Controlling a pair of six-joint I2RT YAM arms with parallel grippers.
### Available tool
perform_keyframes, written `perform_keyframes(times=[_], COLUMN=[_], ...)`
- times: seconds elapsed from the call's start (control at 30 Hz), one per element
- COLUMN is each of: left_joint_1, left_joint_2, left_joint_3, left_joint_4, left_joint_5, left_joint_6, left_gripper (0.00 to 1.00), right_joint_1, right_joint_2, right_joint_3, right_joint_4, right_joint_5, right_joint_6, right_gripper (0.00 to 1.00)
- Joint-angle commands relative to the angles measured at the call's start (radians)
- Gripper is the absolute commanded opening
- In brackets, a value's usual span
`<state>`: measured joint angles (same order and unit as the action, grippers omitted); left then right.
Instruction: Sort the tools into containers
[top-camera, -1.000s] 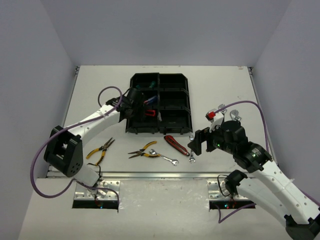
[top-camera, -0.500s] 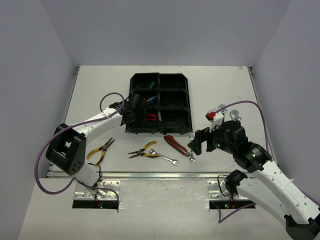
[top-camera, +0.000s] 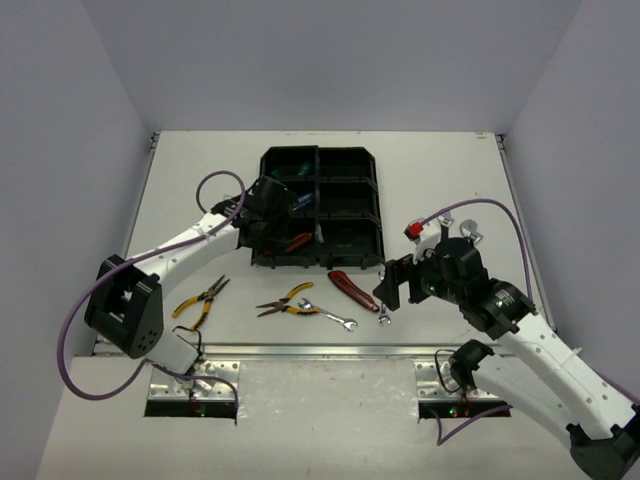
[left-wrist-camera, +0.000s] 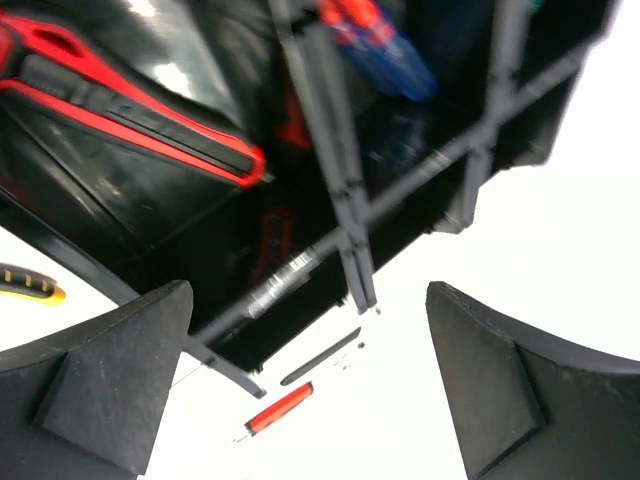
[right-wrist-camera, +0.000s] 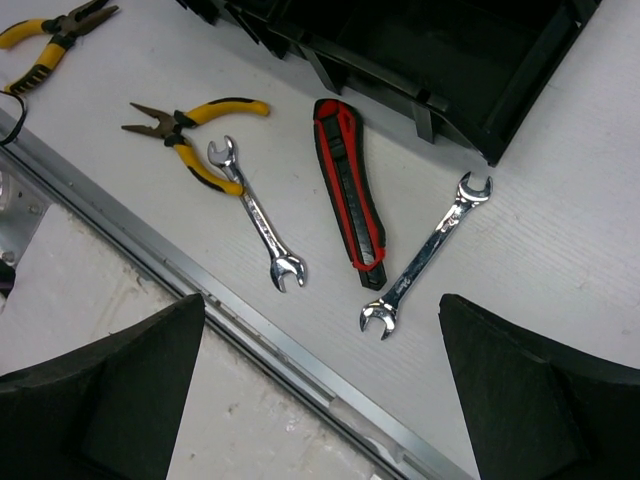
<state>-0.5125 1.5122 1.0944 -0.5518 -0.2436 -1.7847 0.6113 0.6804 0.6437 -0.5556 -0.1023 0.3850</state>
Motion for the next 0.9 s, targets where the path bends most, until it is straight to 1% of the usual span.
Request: perform_keyframes(times=[0.0, 0.07, 0.1, 0.13, 0.17, 0.23, 0.27, 0.37, 0.43, 0.5, 0.53, 0.6, 0.63, 0.73, 0.83, 0.87], left_joint_1=[-0.009, -0.009, -0.009, -0.009, -0.008, -0.009, -0.009, -0.009, -0.008, -0.008, -0.009, -0.008, -0.008, -0.008, -0.008, -0.008], left_joint_2=[-0.129, -0.181, -0.22, -0.223, -0.275, -0.368, -0.403, -0.518, -0.604, -0.668, -0.67, -0.709, -0.72, -0.75, -0.793, -0.803], left_joint_3=[0.064, 0.051, 0.041, 0.039, -0.017, -0.068, -0.095, -0.196, -0.253, -0.276, -0.287, -0.302, -0.306, -0.325, -0.363, -0.37], left_joint_4=[0.015, 0.028, 0.061, 0.063, 0.12, 0.236, 0.26, 0.335, 0.378, 0.371, 0.369, 0.317, 0.291, 0.259, 0.265, 0.274], left_joint_5=[-0.05, -0.067, -0.069, -0.069, -0.051, -0.011, 0.005, 0.073, 0.131, 0.167, 0.182, 0.203, 0.204, 0.214, 0.239, 0.239], left_joint_6=[0.169, 0.266, 0.31, 0.357, 0.458, 0.608, 0.699, 0.853, 0.96, 1.023, 1.048, 1.116, 1.138, 1.173, 1.197, 1.2], left_gripper=[1.0, 1.0, 1.0, 1.0, 1.0, 1.0, 1.0, 1.0, 1.0, 1.0, 1.0, 1.0, 1.0, 1.0, 1.0, 1.0], right_joint_1=[0.002, 0.003, 0.007, 0.007, 0.019, 0.06, 0.073, 0.121, 0.135, 0.154, 0.157, 0.165, 0.17, 0.178, 0.204, 0.211], right_joint_2=[0.144, 0.234, 0.259, 0.284, 0.327, 0.378, 0.406, 0.529, 0.58, 0.645, 0.667, 0.722, 0.755, 0.82, 0.872, 0.877], right_joint_3=[0.034, 0.027, 0.016, 0.015, 0.001, -0.011, -0.009, 0.002, 0.016, 0.03, 0.035, 0.047, 0.055, 0.081, 0.105, 0.111], right_joint_4=[0.01, 0.021, 0.038, 0.04, 0.068, 0.112, 0.122, 0.165, 0.178, 0.21, 0.22, 0.246, 0.263, 0.274, 0.28, 0.281], right_joint_5=[-0.014, -0.001, 0.016, 0.017, 0.044, 0.105, 0.134, 0.194, 0.221, 0.242, 0.245, 0.253, 0.253, 0.249, 0.279, 0.286], right_joint_6=[0.004, 0.009, 0.011, 0.011, 0.012, 0.013, 0.01, 0.008, 0.017, 0.015, 0.015, 0.003, -0.003, -0.009, -0.011, -0.009], right_gripper=[0.99, 0.99, 0.99, 0.99, 0.97, 0.93, 0.91, 0.87, 0.82, 0.78, 0.76, 0.69, 0.67, 0.63, 0.58, 0.54])
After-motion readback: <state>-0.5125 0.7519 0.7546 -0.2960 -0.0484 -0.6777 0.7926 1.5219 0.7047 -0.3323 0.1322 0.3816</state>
